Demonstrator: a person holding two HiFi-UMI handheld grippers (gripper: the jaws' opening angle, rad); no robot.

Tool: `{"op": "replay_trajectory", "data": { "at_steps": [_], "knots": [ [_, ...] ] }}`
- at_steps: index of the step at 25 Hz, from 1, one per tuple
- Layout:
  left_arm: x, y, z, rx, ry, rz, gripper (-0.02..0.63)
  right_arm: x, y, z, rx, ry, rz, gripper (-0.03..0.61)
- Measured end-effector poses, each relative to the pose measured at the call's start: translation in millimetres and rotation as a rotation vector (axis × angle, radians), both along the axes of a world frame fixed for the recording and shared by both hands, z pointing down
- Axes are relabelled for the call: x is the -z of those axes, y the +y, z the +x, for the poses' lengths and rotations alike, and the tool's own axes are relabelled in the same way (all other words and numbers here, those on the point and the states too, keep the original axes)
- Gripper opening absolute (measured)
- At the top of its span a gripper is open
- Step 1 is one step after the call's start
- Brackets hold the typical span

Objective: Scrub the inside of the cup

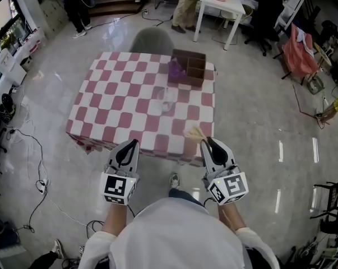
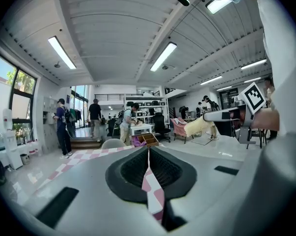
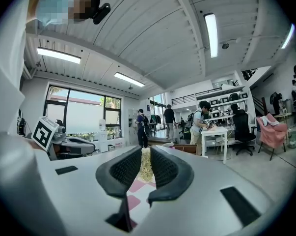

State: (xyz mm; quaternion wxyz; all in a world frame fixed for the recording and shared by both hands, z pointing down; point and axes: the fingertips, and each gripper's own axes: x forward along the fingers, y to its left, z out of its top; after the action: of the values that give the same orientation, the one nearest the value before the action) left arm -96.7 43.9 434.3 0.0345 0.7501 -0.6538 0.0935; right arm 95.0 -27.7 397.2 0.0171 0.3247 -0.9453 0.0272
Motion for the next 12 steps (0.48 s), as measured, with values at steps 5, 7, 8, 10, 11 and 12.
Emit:
{"op": "replay_trajectory", "data": {
  "at_steps": [5, 7, 8, 10, 11, 12],
  "knots": [
    [6.1, -27.5, 2.5, 0.016, -0.021, 0.002, 0.032, 1.5, -32.6, -1.8, 0.029, -0.019, -0.001, 0.071],
    [6.4, -38.6, 3.1, 0.023, -0.028, 0.003, 0.032, 1.3, -44.3, -2.0, 0.037, -0.025, -0.002, 0.071],
    [6.9, -44.3, 3.5, 0.027, -0.029, 0.005, 0.032, 1.0, -50.2, -2.0, 0.043, -0.028, -0.001, 0.071],
    [7.8, -55.2, 4.5, 0.035, -0.029, 0.007, 0.032, 1.1, -61.5, -1.8, 0.053, -0.031, -0.002, 0.071],
    [7.9, -60.0, 5.0, 0.038, -0.029, 0.007, 0.032, 1.1, -66.8, -1.8, 0.057, -0.032, -0.005, 0.071],
    [8.0, -64.5, 5.4, 0.042, -0.028, 0.009, 0.032, 0.9, -71.7, -2.0, 0.063, -0.033, -0.006, 0.071]
  ]
}}
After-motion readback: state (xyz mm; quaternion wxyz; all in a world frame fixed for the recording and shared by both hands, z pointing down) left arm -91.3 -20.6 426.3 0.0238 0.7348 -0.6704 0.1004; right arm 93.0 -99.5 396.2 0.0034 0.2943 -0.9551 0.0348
